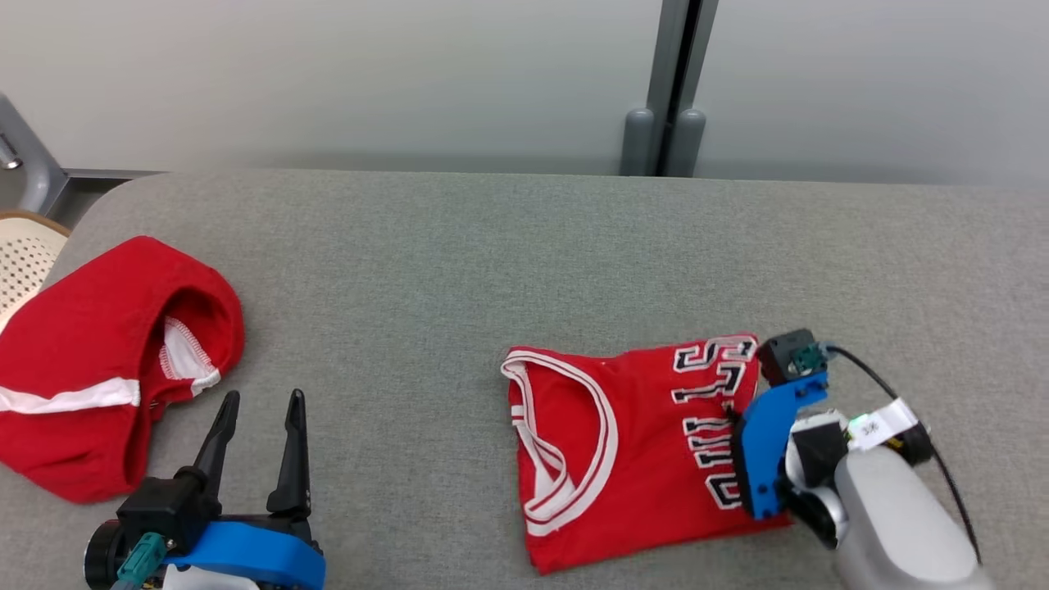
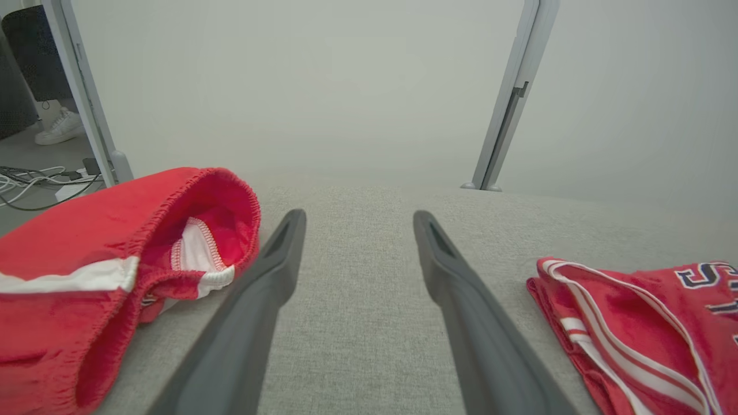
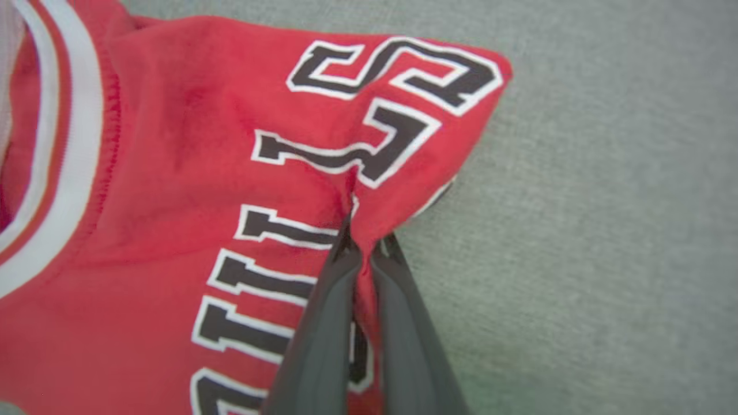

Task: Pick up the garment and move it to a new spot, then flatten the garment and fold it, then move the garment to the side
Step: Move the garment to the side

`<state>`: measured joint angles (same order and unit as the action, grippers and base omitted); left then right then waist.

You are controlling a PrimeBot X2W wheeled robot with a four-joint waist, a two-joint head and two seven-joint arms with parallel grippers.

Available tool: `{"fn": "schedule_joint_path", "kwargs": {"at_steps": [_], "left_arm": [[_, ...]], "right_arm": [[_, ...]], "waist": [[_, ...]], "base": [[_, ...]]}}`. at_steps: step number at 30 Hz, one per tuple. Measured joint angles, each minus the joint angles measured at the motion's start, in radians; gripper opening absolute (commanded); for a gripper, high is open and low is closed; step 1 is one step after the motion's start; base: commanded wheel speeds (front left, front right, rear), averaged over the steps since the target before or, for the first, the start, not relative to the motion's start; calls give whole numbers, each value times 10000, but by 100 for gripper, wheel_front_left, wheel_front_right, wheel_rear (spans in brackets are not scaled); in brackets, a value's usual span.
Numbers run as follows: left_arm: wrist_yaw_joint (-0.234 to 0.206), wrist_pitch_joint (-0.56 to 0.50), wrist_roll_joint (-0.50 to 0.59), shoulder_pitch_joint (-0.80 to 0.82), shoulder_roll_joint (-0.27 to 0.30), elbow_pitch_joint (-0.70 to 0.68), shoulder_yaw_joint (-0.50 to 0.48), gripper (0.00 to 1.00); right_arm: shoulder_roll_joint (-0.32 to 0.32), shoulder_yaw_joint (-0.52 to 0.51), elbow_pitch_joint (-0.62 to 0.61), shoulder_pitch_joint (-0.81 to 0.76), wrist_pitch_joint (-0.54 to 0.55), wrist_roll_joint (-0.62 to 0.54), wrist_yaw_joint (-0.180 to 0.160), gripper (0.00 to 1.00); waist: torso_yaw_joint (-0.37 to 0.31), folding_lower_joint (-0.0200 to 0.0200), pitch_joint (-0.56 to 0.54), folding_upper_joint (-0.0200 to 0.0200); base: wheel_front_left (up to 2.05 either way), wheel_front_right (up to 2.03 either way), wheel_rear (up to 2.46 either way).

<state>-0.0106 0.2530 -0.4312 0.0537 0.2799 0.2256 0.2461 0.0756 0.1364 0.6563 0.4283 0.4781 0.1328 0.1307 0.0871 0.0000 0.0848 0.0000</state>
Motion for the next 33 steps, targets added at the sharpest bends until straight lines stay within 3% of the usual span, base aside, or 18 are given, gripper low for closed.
{"fn": "schedule_joint_path", "kwargs": {"at_steps": [8, 14, 23, 33], "left_arm": [[44, 42, -100, -36, -17, -564, -63, 100], [109, 59, 77, 521, 69, -851, -150, 100], [282, 50, 349, 1547, 508, -1225, -230, 100], [278, -414, 564, 2160, 1152, -2013, -347, 100]], "right_arm": [[2500, 2050, -1465, 1537, 345, -226, 4, 0], [4006, 2706, -1776, 2641, 311, 134, 4, 0], [5471, 2934, -1141, 3824, -512, 268, 4, 0], [5852, 2084, -148, 4796, -1971, -449, 4, 0]], "waist": [[-895, 0, 231, 0], [-1737, 1, 845, 0], [-2780, 1, 2295, 0], [-3325, 3, 3834, 1]], "base": [[0, 0, 0], [0, 0, 0], [0, 0, 0], [0, 0, 0]]}}
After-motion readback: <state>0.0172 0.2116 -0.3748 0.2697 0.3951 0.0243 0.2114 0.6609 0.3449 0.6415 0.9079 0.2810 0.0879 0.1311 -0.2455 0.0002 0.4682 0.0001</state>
